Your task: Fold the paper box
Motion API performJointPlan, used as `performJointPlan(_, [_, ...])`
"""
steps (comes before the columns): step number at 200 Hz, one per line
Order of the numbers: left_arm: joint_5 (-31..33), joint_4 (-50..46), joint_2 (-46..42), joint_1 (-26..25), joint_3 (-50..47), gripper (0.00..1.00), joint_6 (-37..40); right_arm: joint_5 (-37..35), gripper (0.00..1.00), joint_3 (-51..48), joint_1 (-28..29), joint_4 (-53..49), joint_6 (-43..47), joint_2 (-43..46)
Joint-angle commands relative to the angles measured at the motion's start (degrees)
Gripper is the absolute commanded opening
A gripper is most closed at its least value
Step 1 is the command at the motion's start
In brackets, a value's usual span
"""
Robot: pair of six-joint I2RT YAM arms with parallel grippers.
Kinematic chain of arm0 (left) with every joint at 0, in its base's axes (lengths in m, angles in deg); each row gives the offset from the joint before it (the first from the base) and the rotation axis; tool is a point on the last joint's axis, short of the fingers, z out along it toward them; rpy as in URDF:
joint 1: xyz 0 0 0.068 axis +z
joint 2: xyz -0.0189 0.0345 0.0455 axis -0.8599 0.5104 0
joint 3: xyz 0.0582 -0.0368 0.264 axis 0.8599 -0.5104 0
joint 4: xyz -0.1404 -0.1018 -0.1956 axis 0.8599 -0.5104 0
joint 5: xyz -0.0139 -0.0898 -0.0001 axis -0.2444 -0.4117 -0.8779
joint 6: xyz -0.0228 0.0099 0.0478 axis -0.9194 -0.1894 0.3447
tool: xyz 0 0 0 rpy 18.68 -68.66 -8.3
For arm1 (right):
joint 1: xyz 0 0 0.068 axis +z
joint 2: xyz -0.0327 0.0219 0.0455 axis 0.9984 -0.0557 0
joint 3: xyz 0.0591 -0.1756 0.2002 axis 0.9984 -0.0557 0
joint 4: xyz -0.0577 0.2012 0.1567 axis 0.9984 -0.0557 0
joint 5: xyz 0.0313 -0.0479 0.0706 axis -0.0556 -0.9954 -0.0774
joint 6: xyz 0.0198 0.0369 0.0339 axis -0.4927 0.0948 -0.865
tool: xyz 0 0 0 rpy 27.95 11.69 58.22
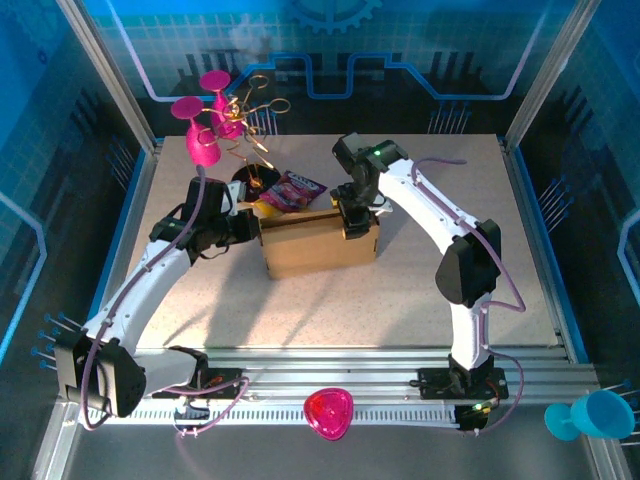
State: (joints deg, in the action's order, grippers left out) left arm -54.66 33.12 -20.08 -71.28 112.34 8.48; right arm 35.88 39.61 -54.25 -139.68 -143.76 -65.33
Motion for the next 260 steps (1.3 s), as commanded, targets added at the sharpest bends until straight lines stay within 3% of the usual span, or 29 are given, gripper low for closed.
performJointPlan(1, [-0.58,-0.42,1.52,-0.43,2.16,0.0,-1.61,-2.19,0.65,-1.24,0.01,-2.05,-1.49,-0.34])
performJointPlan(22, [-1.64,-4.43,3.7,-0.44,5.74,0.0,-3.84,-2.35,0.6,-2.19,-0.03,-1.65,-1.41,-0.14])
performJointPlan(105, [-5.85,-17.22,9.96,0.0,16.46,0.0,-8.68,-2.81,0.57,-2.83,0.23,-1.1,-1.32,0.29])
performJointPlan(260, [-9.23,-25.72,15.44,0.54,26.29,0.01,-9.44,-2.46,0.64,-5.47,0.45,-0.25,-0.08,1.01])
